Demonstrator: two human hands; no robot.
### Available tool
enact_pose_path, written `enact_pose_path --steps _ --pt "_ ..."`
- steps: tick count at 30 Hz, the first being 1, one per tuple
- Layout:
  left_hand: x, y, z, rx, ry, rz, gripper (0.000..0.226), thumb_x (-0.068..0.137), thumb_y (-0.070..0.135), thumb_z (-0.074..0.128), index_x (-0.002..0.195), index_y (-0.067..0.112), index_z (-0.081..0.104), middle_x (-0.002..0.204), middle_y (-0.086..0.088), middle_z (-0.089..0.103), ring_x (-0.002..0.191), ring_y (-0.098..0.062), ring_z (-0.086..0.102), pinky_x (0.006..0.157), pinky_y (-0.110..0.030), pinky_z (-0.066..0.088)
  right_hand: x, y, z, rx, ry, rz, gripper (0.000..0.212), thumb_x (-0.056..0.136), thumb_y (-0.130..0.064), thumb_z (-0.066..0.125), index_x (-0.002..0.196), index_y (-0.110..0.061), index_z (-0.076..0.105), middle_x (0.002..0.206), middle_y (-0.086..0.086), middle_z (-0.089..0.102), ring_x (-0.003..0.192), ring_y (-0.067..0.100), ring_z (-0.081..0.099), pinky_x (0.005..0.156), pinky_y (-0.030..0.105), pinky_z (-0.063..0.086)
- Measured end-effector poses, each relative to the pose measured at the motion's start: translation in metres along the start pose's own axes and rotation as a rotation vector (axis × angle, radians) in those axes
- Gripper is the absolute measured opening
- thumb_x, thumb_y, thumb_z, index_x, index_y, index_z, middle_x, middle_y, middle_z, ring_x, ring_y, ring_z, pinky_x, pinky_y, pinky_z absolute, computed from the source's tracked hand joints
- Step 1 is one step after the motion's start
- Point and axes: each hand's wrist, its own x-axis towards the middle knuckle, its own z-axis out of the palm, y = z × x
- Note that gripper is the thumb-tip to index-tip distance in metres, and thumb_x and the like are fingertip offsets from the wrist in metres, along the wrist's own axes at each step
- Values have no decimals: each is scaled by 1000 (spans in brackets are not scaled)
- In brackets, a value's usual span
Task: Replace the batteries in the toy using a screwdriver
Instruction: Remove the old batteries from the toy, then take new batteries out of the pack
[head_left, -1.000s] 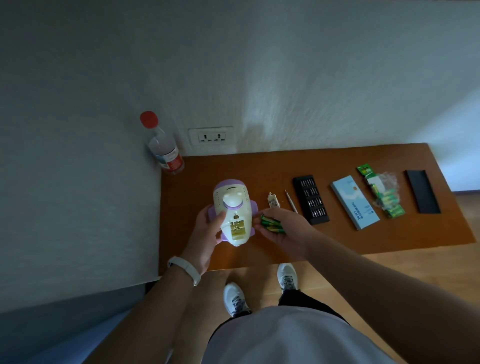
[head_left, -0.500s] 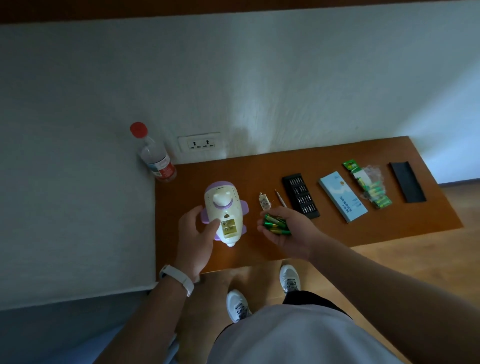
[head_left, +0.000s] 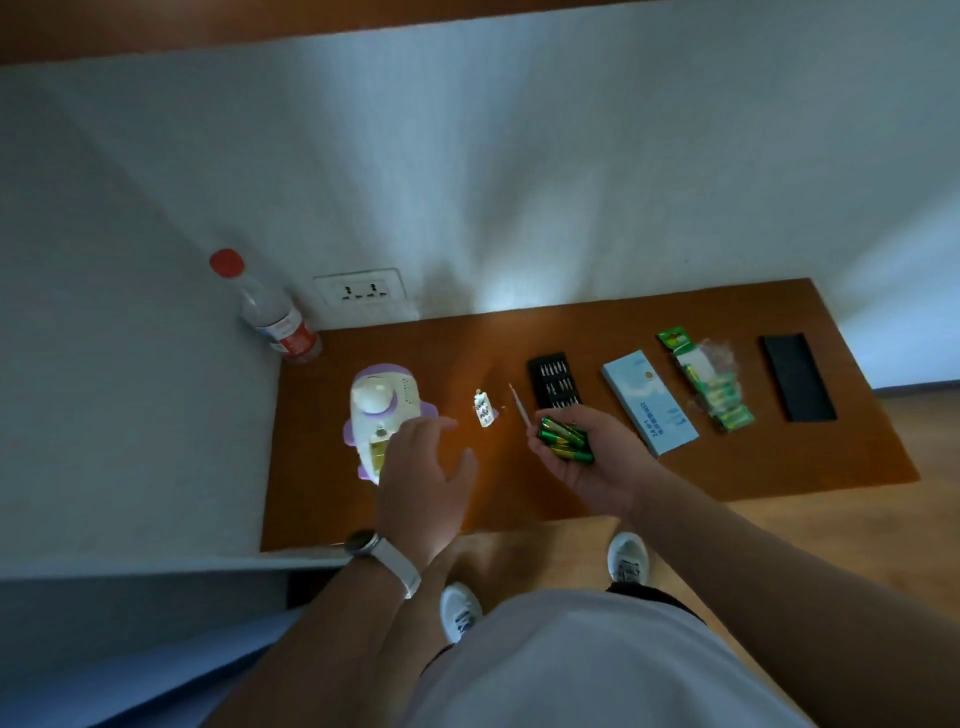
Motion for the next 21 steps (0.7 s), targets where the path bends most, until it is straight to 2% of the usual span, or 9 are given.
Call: enact_pose_path --steps 4,6,9,11,15,18,21 --pt "3 32 54 195 -89 117 36 88 27 71 121 16 64 117 -3 65 106 -18 58 83 -28 44 -14 -48 -38 8 28 7 17 92 -8 61 104 3 63 96 23 63 71 25 71 53 27 59" --pt "9 53 86 281 -137 184 40 86 29 72 123 14 65 118 -5 68 107 -22 63 83 -28 49 -22 -77 -64 26 20 18 17 93 -8 59 105 4 61 96 23 61 69 25 70 51 27 58" --pt "21 81 129 383 -209 225 47 89 38 67 130 16 63 127 -4 66 115 -24 61 89 -35 56 -31 -115 -100 -9 26 18 15 93 -9 60 99 4 63 88 22 64 69 25 69 52 27 59" --pt "31 97 155 446 -253 221 48 92 42 61 134 19 59 132 -1 63 122 -23 57 93 -37 54 -35 -136 -121 -25 36 19 13 93 -8 61 95 4 65 87 22 65 68 25 70 51 27 58" --pt "45 119 198 602 -348 269 42 96 43 55 133 23 53 131 2 58 111 -19 56 84 -32 54 -42 -171 -149 -60 53 33 18 91 -8 65 104 4 64 90 22 65 68 23 70 51 27 58" --pt "51 123 221 679 -403 221 49 97 49 53 139 24 49 135 1 55 115 -21 54 87 -33 53 -44 -187 -162 -66 49 37 20 91 -9 66 106 4 65 91 21 65 75 23 70 56 28 61" --pt "60 125 239 699 -409 58 57 97 58 45 142 23 45 138 0 52 119 -22 54 88 -35 53 -45 -199 -174 -61 40 42 24 92 -10 65 112 3 64 94 21 65 77 23 69 61 28 62"
